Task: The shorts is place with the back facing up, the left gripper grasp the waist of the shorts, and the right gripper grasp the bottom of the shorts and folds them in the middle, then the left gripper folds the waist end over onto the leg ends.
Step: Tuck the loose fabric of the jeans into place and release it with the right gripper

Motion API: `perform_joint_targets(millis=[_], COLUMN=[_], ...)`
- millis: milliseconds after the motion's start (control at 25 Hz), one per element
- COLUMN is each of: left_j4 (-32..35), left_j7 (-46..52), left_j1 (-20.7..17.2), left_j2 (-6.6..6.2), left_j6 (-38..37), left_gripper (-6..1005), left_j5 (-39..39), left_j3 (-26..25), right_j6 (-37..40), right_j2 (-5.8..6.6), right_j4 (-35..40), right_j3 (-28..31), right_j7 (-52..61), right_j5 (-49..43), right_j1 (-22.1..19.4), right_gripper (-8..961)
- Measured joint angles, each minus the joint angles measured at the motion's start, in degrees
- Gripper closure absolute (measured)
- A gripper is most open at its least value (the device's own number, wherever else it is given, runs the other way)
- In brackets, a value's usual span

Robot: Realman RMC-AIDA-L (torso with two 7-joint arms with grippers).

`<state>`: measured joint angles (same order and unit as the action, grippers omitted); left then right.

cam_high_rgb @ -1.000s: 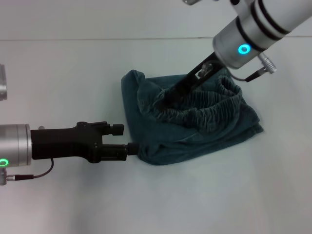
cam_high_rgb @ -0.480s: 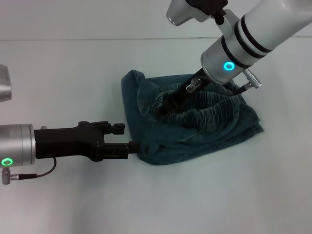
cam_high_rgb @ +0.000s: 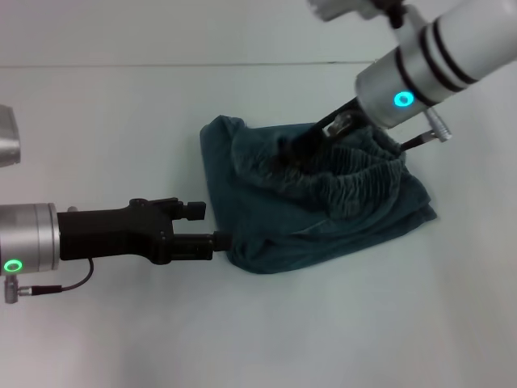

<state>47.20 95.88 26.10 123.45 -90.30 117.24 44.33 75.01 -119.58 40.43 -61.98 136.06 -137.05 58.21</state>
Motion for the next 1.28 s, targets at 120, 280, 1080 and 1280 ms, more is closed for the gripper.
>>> perform_joint_targets(millis=[120,280,1080,1280], left_j4=[0.00,-0.47,-0.80,-0.79], left_j7=[0.00,0.00,0.00,0.00], left_j1=[0.01,0.10,0.68,0.65], left_j2=[0.02,-0.05,-0.14,-0.14], left_j6=[0.18,0.71,0.83,0.82], left_gripper=[152,151,155,155], left_j5=[0.00,0.01,0.01,-0.06], left_j3=[-0.03,0.09,0.12,-0.06], right_j6=[-0.69,-3.70,-24.99,-24.23], right_j2=[0.06,0.49,0.24,0.23], right_j4=[4.58,6.11,-3.98,-2.51], right_j3=[2.02,6.20,8.21,8.52], right_j7=[0.01,-0.01,-2.95,-3.86], right_j5=[3.10,5.56,6.60,7.72], right_j1=[-4.38,-8.74,-14.65,-15.41], right_gripper=[893,910,797,765])
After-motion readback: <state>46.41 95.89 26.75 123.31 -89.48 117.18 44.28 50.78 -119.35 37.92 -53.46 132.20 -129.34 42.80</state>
